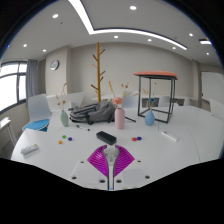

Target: Unplug charger

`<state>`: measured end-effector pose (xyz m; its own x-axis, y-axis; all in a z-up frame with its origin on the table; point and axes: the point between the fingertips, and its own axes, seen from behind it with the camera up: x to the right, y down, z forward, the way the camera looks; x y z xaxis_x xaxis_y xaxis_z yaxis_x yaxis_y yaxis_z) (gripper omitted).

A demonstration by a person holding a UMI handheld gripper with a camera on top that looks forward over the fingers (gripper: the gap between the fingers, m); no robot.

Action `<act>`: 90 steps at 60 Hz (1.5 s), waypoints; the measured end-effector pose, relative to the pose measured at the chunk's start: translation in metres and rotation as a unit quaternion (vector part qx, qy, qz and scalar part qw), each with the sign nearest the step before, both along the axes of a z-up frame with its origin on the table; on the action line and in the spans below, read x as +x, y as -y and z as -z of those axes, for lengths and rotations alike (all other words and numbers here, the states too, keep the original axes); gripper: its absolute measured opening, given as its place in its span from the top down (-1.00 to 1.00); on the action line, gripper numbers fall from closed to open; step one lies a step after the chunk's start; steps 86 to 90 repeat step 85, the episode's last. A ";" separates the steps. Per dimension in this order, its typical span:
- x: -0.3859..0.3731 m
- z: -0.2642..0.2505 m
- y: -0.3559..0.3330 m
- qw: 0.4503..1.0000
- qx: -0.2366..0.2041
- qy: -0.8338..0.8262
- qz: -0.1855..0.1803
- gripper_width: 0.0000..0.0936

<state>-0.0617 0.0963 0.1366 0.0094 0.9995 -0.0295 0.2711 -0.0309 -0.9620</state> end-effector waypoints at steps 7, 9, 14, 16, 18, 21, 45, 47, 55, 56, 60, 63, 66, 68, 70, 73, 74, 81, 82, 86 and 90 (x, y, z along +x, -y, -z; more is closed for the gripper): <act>-0.003 -0.032 -0.061 0.999 -0.023 0.024 0.031 0.91; -0.001 -0.032 -0.085 0.999 -0.015 0.030 0.042 0.90; 0.016 -0.010 -0.156 0.995 0.019 0.062 0.072 0.90; 0.017 0.010 -0.178 0.993 0.035 0.080 0.083 0.90; 0.021 0.031 -0.196 0.990 0.045 0.102 0.086 0.89; 0.028 0.064 -0.218 0.986 0.052 0.133 0.088 0.86; 0.072 0.122 -0.261 0.973 0.034 0.209 0.091 -0.83; 0.085 0.108 -0.256 0.974 0.031 0.207 0.090 -0.84; 0.160 0.043 -0.233 0.966 0.024 0.235 0.103 -0.82; 0.168 0.034 -0.230 0.966 0.023 0.238 0.103 -0.82; 0.210 0.000 -0.217 0.965 0.021 0.241 0.100 -0.82; 0.233 -0.021 -0.208 0.965 0.019 0.241 0.100 -0.82; 0.254 -0.035 -0.205 0.966 0.018 0.239 0.098 -0.82; 0.265 -0.042 -0.202 0.966 0.019 0.238 0.098 -0.82; 0.273 -0.048 -0.201 0.966 0.020 0.237 0.099 -0.82; 0.283 -0.059 -0.199 0.967 0.026 0.232 0.102 -0.82; 0.284 -0.061 -0.199 0.968 0.027 0.229 0.103 -0.82; 0.287 -0.060 -0.202 0.967 0.031 0.224 0.114 -0.82; 0.286 -0.060 -0.204 0.967 0.033 0.223 0.118 -0.82; 0.284 -0.059 -0.208 0.966 0.038 0.222 0.124 -0.84; 0.284 -0.059 -0.208 0.966 0.038 0.222 0.124 -0.84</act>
